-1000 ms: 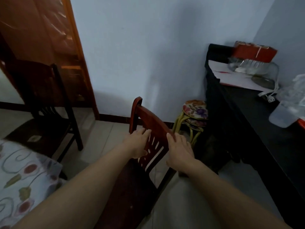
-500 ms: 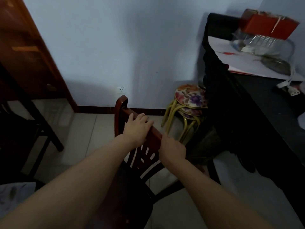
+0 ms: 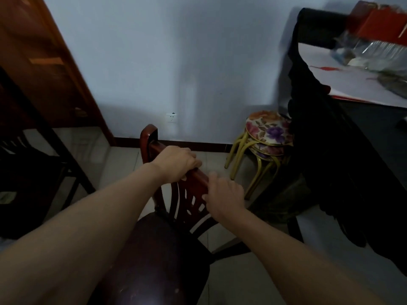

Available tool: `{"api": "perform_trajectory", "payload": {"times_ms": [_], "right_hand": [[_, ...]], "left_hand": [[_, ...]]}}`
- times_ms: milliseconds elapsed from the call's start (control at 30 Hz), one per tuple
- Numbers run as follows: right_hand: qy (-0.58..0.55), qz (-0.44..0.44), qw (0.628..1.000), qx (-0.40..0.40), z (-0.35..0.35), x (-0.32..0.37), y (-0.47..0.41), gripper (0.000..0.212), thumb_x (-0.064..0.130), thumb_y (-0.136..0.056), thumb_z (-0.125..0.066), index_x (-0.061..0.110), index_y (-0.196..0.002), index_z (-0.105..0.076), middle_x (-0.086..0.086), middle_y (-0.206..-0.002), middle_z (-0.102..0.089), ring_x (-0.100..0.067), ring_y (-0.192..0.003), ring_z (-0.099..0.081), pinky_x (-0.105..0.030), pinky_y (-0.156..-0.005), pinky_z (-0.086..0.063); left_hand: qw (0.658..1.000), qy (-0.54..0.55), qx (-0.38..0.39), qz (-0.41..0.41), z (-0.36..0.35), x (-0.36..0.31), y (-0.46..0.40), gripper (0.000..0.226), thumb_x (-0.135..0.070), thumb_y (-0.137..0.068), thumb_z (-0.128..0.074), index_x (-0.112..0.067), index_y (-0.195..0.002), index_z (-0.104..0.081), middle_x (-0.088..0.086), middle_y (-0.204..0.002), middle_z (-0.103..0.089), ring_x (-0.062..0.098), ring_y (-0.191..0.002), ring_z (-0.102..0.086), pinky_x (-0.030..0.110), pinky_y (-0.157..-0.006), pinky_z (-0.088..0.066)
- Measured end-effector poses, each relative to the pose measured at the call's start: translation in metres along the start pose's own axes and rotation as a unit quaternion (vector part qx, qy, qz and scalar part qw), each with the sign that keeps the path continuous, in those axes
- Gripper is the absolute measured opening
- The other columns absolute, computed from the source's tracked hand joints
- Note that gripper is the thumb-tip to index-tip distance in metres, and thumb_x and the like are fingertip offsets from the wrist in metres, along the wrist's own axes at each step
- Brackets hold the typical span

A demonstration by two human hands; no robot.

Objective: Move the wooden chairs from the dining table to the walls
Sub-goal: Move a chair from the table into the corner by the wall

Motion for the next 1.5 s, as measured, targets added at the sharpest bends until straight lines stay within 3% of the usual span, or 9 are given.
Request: {"api": "perform_trajectory", "payload": {"times_ms": [233,367,467,767,867,1067,1200,1300,1500], "right_hand": [[-0.001,0.119,0.993,-0.008,0.025,0.05,-0.024,0.03,0.029,-0.092,-0.057,0.016,-0.117,-0.046,-0.004,-0.108,-0.062,-0.025,-0.097,-0.06,-0.033,-0.071,-0.036],[0.034,0.159,0.987,-0.014,0.045,0.061,-0.051,0.033,0.026,-0.091,-0.058,0.015,-0.118,-0.044,-0.005,-0.11,-0.063,-0.026,-0.101,-0.061,-0.033,-0.072,-0.037],[0.06,0.181,0.981,-0.03,0.06,0.056,-0.078,0.031,0.027,-0.09,-0.06,0.015,-0.115,-0.046,-0.005,-0.107,-0.065,-0.027,-0.097,-0.064,-0.031,-0.067,-0.036],[0.1,0.232,0.968,-0.02,0.106,0.0,-0.203,0.03,0.024,-0.09,-0.059,0.015,-0.116,-0.049,-0.007,-0.112,-0.065,-0.028,-0.1,-0.063,-0.034,-0.077,-0.045],[0.122,0.237,0.964,-0.019,0.123,-0.018,-0.248,0.035,0.027,-0.09,-0.061,0.016,-0.12,-0.047,-0.008,-0.115,-0.063,-0.03,-0.103,-0.062,-0.038,-0.083,-0.047],[0.167,0.229,0.959,-0.023,0.141,-0.043,-0.33,0.037,0.022,-0.086,-0.066,0.015,-0.117,-0.046,-0.007,-0.11,-0.064,-0.029,-0.098,-0.063,-0.034,-0.072,-0.041],[0.171,0.203,0.964,-0.017,0.151,-0.054,-0.388,0.033,0.019,-0.087,-0.063,0.016,-0.116,-0.048,-0.006,-0.112,-0.064,-0.03,-0.102,-0.062,-0.033,-0.074,-0.04],[0.175,0.193,0.965,-0.019,0.156,-0.059,-0.429,0.03,0.019,-0.09,-0.058,0.016,-0.118,-0.05,-0.007,-0.113,-0.064,-0.03,-0.103,-0.062,-0.035,-0.08,-0.045],[0.185,0.147,0.971,-0.033,0.164,-0.07,-0.499,0.036,0.017,-0.093,-0.053,0.017,-0.129,-0.047,-0.008,-0.115,-0.065,-0.031,-0.104,-0.064,-0.031,-0.071,-0.04]], "left_hand": [[0.996,0.006,0.014,0.092,0.025,0.051,0.042,0.021,-0.022,-0.08,-0.07,-0.017,-0.097,-0.058,0.002,-0.103,-0.064,0.021,-0.099,-0.061,0.03,-0.069,-0.04],[0.991,-0.001,-0.002,0.131,0.035,0.076,0.042,0.031,-0.024,-0.081,-0.07,-0.017,-0.109,-0.059,0.001,-0.107,-0.065,0.022,-0.102,-0.061,0.029,-0.072,-0.043],[0.987,-0.004,-0.006,0.162,0.04,0.093,0.026,0.037,-0.026,-0.079,-0.071,-0.018,-0.114,-0.058,0.001,-0.108,-0.065,0.023,-0.104,-0.061,0.034,-0.075,-0.049],[0.974,-0.018,-0.016,0.223,0.072,0.128,-0.085,0.027,-0.026,-0.083,-0.065,-0.017,-0.107,-0.056,0.002,-0.107,-0.064,0.025,-0.101,-0.061,0.031,-0.066,-0.033],[0.97,-0.015,-0.034,0.241,0.081,0.143,-0.124,0.027,-0.026,-0.084,-0.063,-0.018,-0.108,-0.056,0.002,-0.105,-0.064,0.024,-0.099,-0.062,0.031,-0.065,-0.032],[0.966,0.001,-0.067,0.249,0.087,0.18,-0.192,0.017,-0.021,-0.083,-0.062,-0.017,-0.098,-0.057,0.0,-0.095,-0.065,0.021,-0.086,-0.062,0.03,-0.062,-0.03],[0.969,0.0,-0.08,0.232,0.088,0.216,-0.239,0.014,-0.021,-0.082,-0.062,-0.016,-0.094,-0.056,0.0,-0.091,-0.066,0.022,-0.081,-0.062,0.029,-0.06,-0.031],[0.974,-0.01,-0.076,0.215,0.089,0.247,-0.277,0.015,-0.021,-0.083,-0.062,-0.016,-0.096,-0.056,0.002,-0.092,-0.067,0.024,-0.082,-0.063,0.03,-0.06,-0.033],[0.979,0.011,-0.084,0.185,0.086,0.295,-0.347,0.02,-0.021,-0.086,-0.06,-0.017,-0.105,-0.057,0.003,-0.104,-0.066,0.026,-0.096,-0.063,0.031,-0.064,-0.034]]}}
Point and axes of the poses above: each hand's wrist, its own y-axis away from the middle knuckle, its own z-axis out of the back of the hand, x = y × z, the point moved 1 cm from there along -y, towards the middle knuckle
